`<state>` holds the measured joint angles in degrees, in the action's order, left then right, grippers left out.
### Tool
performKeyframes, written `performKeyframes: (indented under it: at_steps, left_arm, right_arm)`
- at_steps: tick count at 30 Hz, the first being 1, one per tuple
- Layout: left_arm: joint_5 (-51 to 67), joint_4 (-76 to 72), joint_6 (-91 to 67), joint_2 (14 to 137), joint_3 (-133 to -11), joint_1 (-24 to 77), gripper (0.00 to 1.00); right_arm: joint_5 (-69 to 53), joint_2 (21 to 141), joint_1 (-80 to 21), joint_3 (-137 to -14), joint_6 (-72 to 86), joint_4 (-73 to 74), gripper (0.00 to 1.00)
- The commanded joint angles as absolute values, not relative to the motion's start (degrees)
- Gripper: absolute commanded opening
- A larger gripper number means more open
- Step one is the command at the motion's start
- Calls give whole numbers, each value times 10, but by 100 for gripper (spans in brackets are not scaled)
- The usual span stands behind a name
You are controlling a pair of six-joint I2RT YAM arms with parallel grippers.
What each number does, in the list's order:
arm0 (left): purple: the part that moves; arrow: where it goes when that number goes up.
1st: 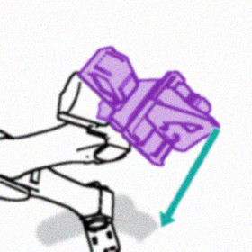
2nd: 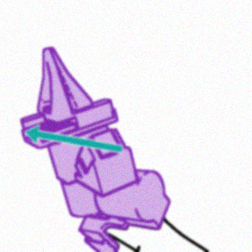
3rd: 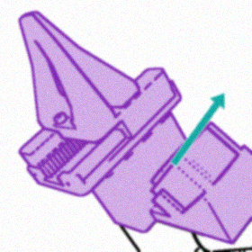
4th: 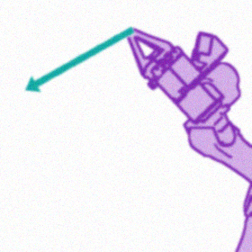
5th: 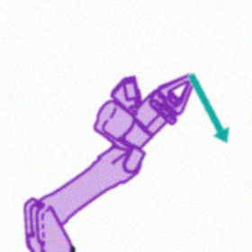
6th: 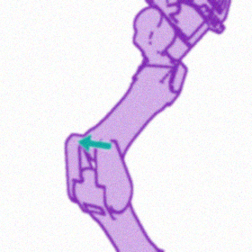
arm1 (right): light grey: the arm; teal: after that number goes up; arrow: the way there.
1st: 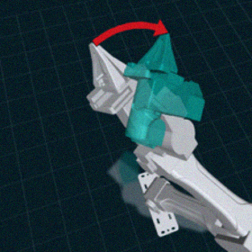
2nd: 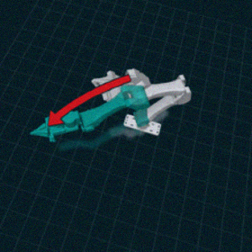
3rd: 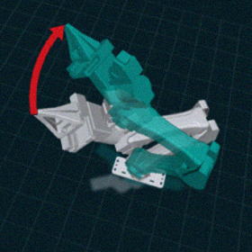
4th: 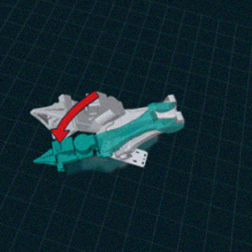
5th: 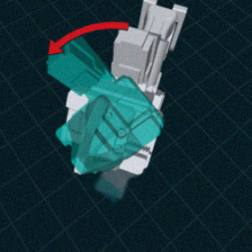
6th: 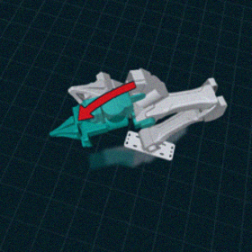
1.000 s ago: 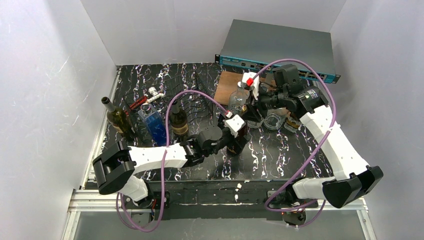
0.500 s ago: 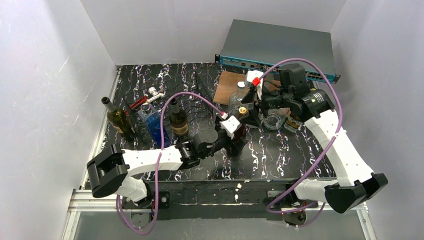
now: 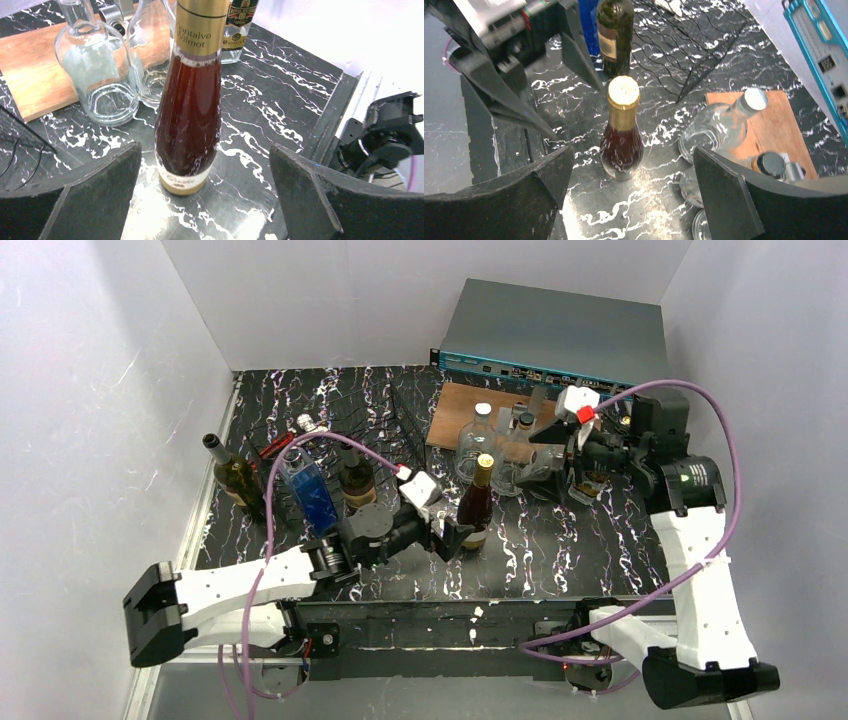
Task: Take the wine bottle off the wine rack
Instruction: Place the wine bottle at the center of the board, then reset both arms
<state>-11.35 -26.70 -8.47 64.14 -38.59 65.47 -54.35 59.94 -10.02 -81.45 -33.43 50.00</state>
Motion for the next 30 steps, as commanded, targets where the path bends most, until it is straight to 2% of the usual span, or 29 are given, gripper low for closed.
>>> performKeyframes:
  at_steps: [1,7,11,20,30]
  left_arm:
    - [-118,-144,-128,557,-385,657,98]
    - [-150,88,-160,485,-446,658,98]
    - [-161,176,-167,452,-478,657,98]
    - [-211,255,-207,362,-467,657,98]
    - [-257,334,-213,307,-487,657,98]
  right_arm:
    - [-567,565,-58,-778,-330,494,98]
    - [-513,520,-6,-715,-281,462,98]
    - [-454,491,29,-684,-248,442,98]
    - [-343,448,52,-648,-159,423,98]
    - [-374,437,91,-646,-167,443,98]
